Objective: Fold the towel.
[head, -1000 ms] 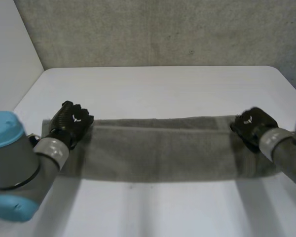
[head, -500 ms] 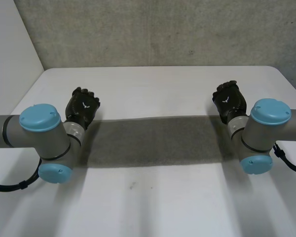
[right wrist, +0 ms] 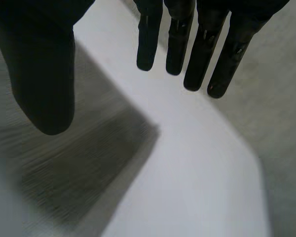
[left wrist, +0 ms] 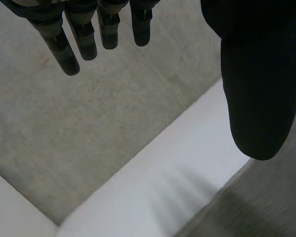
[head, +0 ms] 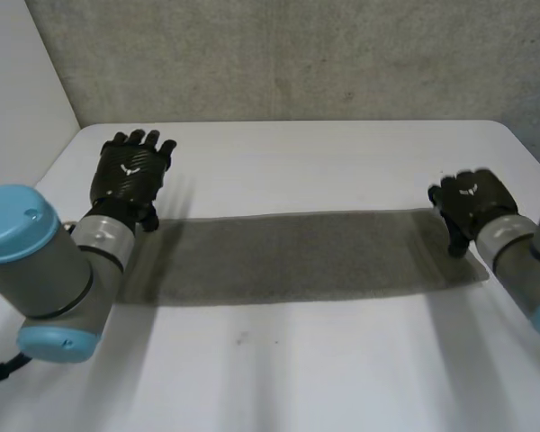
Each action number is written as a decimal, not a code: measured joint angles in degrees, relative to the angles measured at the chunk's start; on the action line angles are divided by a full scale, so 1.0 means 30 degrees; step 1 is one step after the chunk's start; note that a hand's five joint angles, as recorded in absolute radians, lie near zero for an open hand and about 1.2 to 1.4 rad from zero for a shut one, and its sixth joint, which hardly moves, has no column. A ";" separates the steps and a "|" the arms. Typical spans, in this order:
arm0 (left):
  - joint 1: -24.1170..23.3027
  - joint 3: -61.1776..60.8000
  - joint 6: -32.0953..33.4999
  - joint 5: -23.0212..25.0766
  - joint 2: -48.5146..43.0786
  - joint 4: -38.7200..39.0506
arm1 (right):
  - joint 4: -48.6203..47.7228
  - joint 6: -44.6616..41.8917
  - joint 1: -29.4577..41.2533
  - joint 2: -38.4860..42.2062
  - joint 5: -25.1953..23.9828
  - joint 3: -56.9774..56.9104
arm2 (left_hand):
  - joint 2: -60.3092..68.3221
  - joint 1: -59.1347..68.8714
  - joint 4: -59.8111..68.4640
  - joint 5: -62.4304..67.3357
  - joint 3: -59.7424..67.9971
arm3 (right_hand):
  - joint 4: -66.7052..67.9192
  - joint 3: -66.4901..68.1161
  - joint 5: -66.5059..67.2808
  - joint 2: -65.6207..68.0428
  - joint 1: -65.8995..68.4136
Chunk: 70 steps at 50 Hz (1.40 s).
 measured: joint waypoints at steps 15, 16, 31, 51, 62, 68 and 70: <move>-0.0013 -0.1770 -0.3632 0.0014 0.0548 0.1402 | -0.0817 0.0819 -0.2065 0.1518 -0.2566 0.1278 | -0.0024 0.0000 -0.0015 0.0000 0.0000 | 0.3746 0.3784 0.3551 0.3710 0.3177; -0.0013 -0.1770 -0.3632 0.0014 0.0548 0.1402 | -0.0817 0.0819 -0.2065 0.1518 -0.2566 0.1278 | -0.0024 0.0000 -0.0015 0.0000 0.0000 | 0.3746 0.3784 0.3551 0.3710 0.3177; 0.0000 -0.1866 -0.3438 0.0012 0.0442 0.1931 | -0.1445 -0.1180 -0.2701 0.2536 -0.2250 0.1566 | -0.0034 0.0000 -0.0015 0.0000 -0.0002 | 0.6963 0.6951 0.6575 0.7231 0.6105; 0.0046 -0.2048 -0.3446 0.0002 0.0615 0.1938 | -0.1688 -0.3683 -0.4786 0.1342 0.1189 0.1250 | -0.0035 0.0000 -0.0015 -0.0002 -0.0002 | 0.6162 0.6096 0.6546 0.5918 0.4764; 0.0038 -0.2053 -0.3445 -0.0006 0.0618 0.1942 | -0.1563 -0.3275 -0.5636 0.0371 -0.5628 0.3667 | -0.0035 0.0000 -0.0015 -0.0002 -0.0002 | 0.2828 0.2815 0.3270 0.2872 0.2577; 0.0016 -0.2045 -0.3445 0.0006 0.0575 0.1955 | -0.1516 -0.3083 -0.6323 0.0173 -0.7787 0.4212 | -0.0037 0.0000 -0.0015 0.0000 -0.0002 | 0.3511 0.3470 0.3609 0.3302 0.2884; 0.0016 -0.2045 -0.3445 0.0006 0.0575 0.1955 | -0.1516 -0.3083 -0.6323 0.0173 -0.7787 0.4212 | -0.0037 0.0000 -0.0015 0.0000 -0.0002 | 0.3511 0.3470 0.3609 0.3302 0.2884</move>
